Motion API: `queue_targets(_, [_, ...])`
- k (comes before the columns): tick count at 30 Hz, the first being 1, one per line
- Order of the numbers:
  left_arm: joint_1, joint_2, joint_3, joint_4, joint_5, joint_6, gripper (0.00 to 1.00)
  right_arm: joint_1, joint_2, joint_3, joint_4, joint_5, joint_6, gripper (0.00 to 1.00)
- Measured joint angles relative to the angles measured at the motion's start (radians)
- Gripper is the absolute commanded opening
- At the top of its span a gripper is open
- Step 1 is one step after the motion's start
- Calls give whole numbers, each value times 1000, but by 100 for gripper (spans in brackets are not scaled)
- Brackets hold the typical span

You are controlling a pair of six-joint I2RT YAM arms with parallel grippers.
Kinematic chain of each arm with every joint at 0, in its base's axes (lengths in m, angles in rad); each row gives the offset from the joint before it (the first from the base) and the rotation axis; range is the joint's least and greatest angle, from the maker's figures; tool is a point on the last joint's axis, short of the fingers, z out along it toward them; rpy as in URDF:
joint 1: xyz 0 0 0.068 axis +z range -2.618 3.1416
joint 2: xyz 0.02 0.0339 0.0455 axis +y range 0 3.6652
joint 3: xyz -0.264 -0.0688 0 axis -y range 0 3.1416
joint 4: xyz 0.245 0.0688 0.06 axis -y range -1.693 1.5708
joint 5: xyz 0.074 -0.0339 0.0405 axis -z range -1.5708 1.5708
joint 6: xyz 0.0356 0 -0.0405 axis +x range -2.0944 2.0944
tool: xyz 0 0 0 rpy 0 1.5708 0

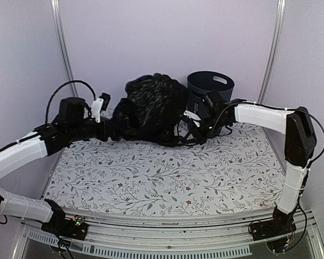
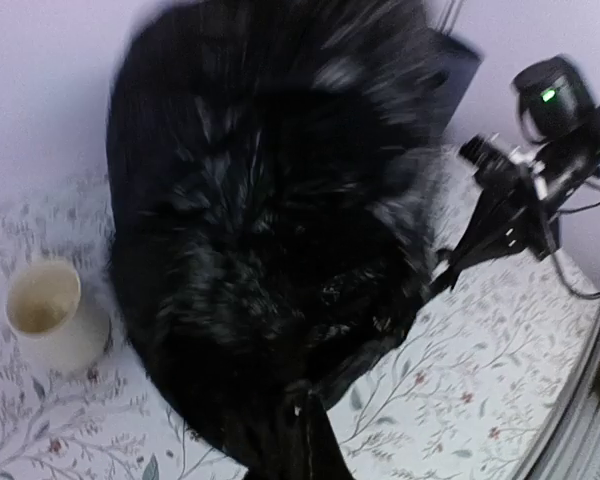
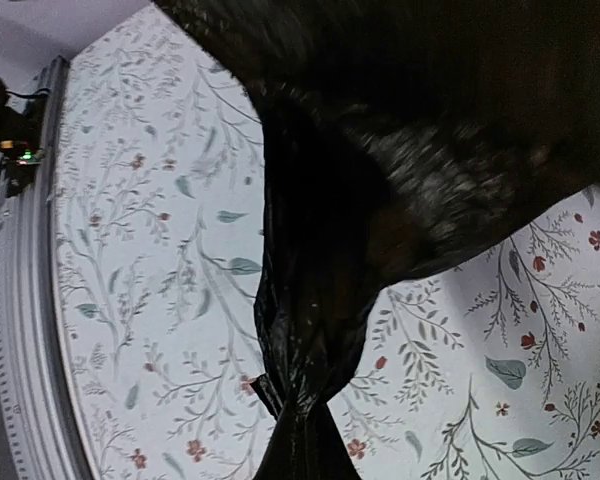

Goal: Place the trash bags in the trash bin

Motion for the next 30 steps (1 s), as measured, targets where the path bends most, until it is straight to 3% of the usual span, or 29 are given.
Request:
queue_targets(5, [-25,-282,106,89,-12,8,0,2,-267,106,-11,-162,-4,1])
queue_targets(10, [-13,-257,179,101,-24,-11,0,-14,-369,278,68,-266,51,1])
queue_targets(16, [50,-66,227,3,0,-65,0,-71,-212,372,106,-229,164,1])
queue_targets(23, [264,103,259,-6,166,-174,0,-85,26,442,88,-57,240,1])
queue_targets(30, [332,288,632,-56,303,-169,0,-92,115,676,77,7,221,1])
